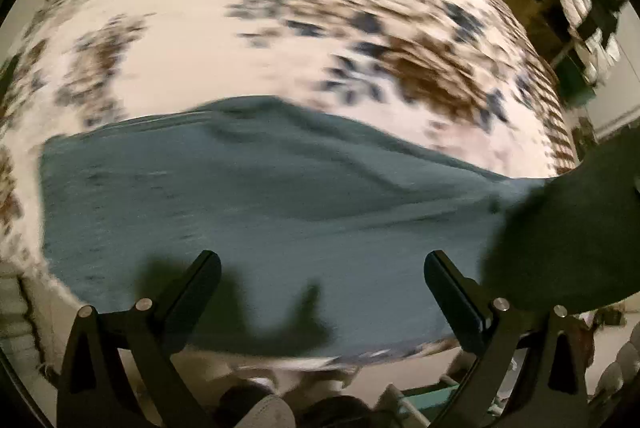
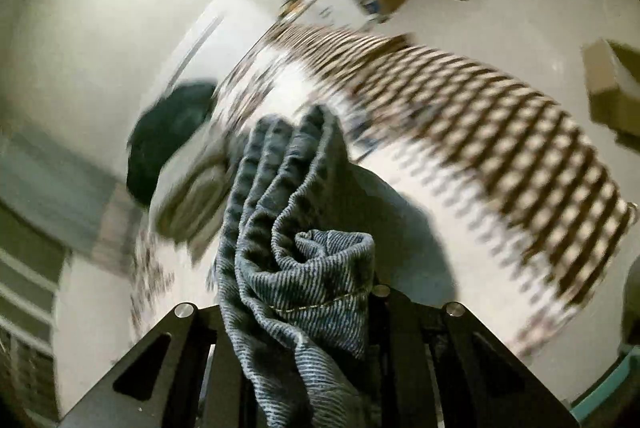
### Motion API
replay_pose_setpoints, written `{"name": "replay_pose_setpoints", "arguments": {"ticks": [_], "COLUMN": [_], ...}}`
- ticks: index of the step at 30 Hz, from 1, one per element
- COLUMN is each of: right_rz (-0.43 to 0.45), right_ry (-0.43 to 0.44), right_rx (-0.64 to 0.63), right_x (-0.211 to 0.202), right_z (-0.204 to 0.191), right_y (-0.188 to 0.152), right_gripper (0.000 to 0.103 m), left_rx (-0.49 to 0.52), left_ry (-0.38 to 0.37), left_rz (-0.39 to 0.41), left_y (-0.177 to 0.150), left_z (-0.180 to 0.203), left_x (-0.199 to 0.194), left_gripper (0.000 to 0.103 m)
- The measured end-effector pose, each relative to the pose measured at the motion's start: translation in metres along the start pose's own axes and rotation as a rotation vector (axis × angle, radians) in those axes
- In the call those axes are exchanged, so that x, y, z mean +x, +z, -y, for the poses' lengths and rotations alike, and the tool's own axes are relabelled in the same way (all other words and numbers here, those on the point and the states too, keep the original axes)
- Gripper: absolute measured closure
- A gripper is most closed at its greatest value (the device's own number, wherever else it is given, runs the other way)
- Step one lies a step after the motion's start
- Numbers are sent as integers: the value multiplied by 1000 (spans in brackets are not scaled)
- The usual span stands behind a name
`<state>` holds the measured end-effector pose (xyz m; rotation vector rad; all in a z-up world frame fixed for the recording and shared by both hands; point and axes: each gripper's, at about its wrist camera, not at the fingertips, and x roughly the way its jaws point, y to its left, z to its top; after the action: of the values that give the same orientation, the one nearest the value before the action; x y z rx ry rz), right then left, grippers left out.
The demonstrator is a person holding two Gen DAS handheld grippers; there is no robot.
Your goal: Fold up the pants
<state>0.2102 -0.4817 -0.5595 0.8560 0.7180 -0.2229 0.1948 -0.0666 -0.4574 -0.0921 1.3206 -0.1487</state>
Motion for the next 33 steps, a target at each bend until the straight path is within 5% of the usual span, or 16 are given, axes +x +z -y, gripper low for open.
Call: {"name": "replay_pose_setpoints", "arguments": {"ticks": [9, 13, 15, 17, 18, 21, 23, 26, 30, 33], "right_rz": [-274, -347, -358, -393, -425, -663, -674, -591, -523, -529], "right_ry": [15, -86, -183, -223, -189, 67, 70, -18, -202, -314], "right_rx": [-267, -395, -429, -424, -413, -299, -244, -198, -201, -188], "right_x": [132, 186, 203, 213, 214, 216, 201, 166, 127, 118], "right_z": [-136, -157, -163, -172, -178, -188, -181, -150, -91, -43], "right_y": [-183, -256, -281, -296, -299, -306, -293, -251, -205, -180], "right_gripper": [86, 85, 77, 43, 33, 32, 31, 30, 30, 30], "left_rx": [-194, -285, -329, -372, -390, -443, -440, -386, -284, -209], "left_ry": [74, 107, 127, 151, 156, 143, 123, 107, -13, -5], "left_rz": [23, -1, -10, -16, -21, -33, -18, 3, 15, 28], "left_y": [-51, -72, -81, -89, -92, -93, -83, -62, -25, 3], "left_z": [-144, -195, -216, -233, -239, -250, -244, -220, -166, -128], "left_x": [-20, -16, -15, -14, -13, -10, -10, -7, 21, 50], "left_gripper": [0, 0, 0, 0, 0, 0, 0, 0, 0, 0]}}
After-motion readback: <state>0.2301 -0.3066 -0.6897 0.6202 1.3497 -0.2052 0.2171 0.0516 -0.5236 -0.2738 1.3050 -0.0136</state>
